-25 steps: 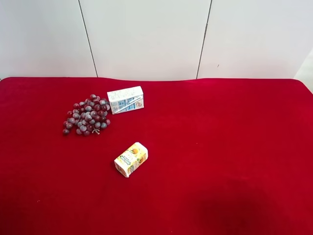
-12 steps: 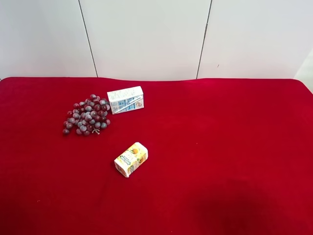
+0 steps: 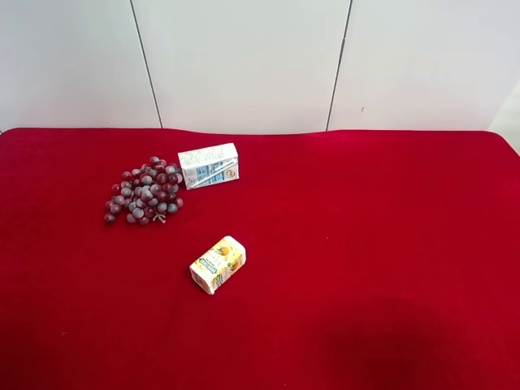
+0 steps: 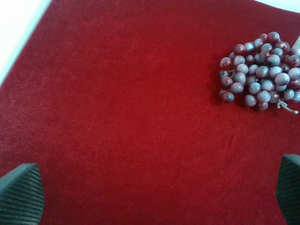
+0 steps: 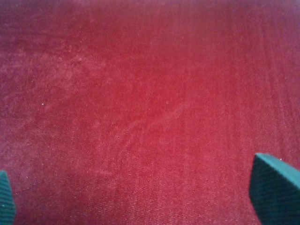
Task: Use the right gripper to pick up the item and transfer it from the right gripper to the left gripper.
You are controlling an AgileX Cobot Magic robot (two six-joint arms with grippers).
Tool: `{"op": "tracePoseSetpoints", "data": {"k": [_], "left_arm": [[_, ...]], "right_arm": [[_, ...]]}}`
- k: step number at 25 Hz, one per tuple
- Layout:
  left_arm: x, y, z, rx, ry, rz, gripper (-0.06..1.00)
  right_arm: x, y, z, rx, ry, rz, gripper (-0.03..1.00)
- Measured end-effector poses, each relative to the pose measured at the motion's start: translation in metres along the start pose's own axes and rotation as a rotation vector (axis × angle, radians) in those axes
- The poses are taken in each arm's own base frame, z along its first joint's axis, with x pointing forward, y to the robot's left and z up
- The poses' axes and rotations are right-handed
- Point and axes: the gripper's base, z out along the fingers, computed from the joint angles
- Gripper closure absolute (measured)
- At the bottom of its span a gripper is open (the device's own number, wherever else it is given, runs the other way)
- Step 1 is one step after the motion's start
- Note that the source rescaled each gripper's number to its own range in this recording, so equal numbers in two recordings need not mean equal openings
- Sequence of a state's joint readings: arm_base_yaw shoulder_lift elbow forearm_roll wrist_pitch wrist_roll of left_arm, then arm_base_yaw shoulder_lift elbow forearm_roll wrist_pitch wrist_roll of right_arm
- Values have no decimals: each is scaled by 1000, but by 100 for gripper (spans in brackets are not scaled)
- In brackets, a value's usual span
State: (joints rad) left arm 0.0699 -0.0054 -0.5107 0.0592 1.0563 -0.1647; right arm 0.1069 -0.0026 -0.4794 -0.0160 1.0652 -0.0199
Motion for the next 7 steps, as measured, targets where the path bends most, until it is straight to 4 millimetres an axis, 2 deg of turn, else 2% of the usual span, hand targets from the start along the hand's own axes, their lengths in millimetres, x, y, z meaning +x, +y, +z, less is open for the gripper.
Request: {"op": "tracePoseSetpoints", "data": {"k": [7], "left_arm": [[0, 0, 0, 3, 0, -2, -6]], "right_arm": [[0, 0, 0, 0, 0, 0, -2]]}}
